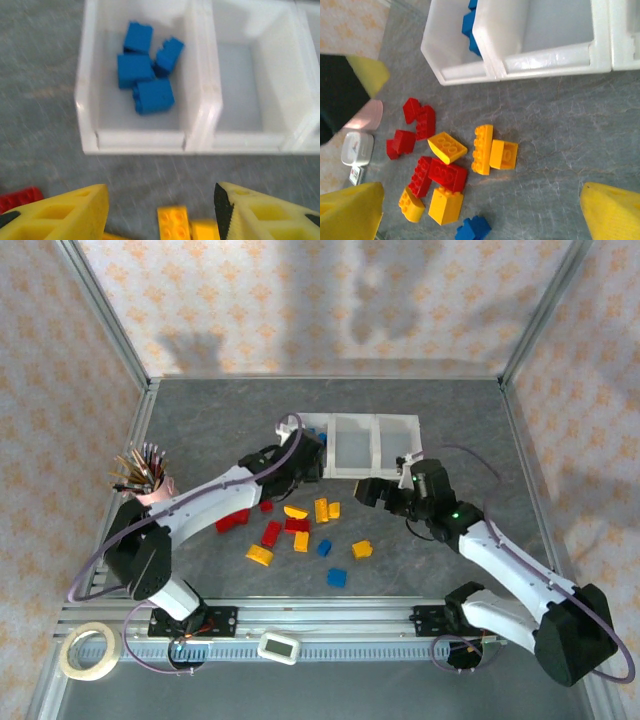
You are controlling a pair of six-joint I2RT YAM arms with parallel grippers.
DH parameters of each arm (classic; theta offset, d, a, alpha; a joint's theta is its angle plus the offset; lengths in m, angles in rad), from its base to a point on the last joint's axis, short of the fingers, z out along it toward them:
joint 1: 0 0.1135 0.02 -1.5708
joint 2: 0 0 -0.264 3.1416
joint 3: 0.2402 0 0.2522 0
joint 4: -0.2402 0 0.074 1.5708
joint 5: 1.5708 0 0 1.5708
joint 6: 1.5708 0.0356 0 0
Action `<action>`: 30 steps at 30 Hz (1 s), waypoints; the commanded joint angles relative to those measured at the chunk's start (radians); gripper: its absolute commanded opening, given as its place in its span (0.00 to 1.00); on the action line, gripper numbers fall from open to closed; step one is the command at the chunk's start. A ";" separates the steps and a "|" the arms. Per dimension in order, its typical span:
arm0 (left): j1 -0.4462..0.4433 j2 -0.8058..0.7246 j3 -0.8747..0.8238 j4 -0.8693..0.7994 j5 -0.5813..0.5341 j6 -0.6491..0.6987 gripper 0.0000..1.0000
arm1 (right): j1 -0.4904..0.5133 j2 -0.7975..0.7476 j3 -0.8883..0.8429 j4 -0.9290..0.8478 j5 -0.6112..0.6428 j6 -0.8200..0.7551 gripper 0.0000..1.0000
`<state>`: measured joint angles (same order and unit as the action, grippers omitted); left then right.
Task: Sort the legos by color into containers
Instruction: Pick up the lego from the middle-left of the table.
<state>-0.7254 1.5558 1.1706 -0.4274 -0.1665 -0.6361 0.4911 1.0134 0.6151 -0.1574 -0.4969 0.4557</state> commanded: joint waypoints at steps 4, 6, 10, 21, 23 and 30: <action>-0.110 -0.051 -0.096 -0.059 0.024 -0.145 0.60 | 0.039 -0.011 0.004 -0.084 0.000 -0.058 1.00; -0.147 -0.065 -0.129 -0.061 0.041 -0.186 0.61 | 0.046 -0.023 -0.006 -0.105 0.000 -0.062 1.00; -0.210 -0.077 -0.193 -0.047 0.094 -0.261 0.61 | 0.052 -0.049 -0.048 -0.120 -0.013 -0.064 1.00; -0.309 -0.057 -0.262 -0.007 0.148 -0.321 0.61 | 0.064 -0.097 -0.146 -0.102 -0.040 -0.030 1.00; -0.321 -0.034 -0.245 -0.001 0.150 -0.303 0.60 | 0.064 -0.098 -0.152 -0.094 -0.037 -0.025 1.00; -0.328 0.041 -0.204 -0.021 0.122 -0.268 0.60 | 0.065 -0.099 -0.156 -0.089 -0.029 -0.021 1.00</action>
<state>-1.0485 1.5707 0.9306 -0.4374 -0.0242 -0.9306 0.5491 0.9298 0.4675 -0.2684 -0.5285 0.4255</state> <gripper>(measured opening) 0.600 0.997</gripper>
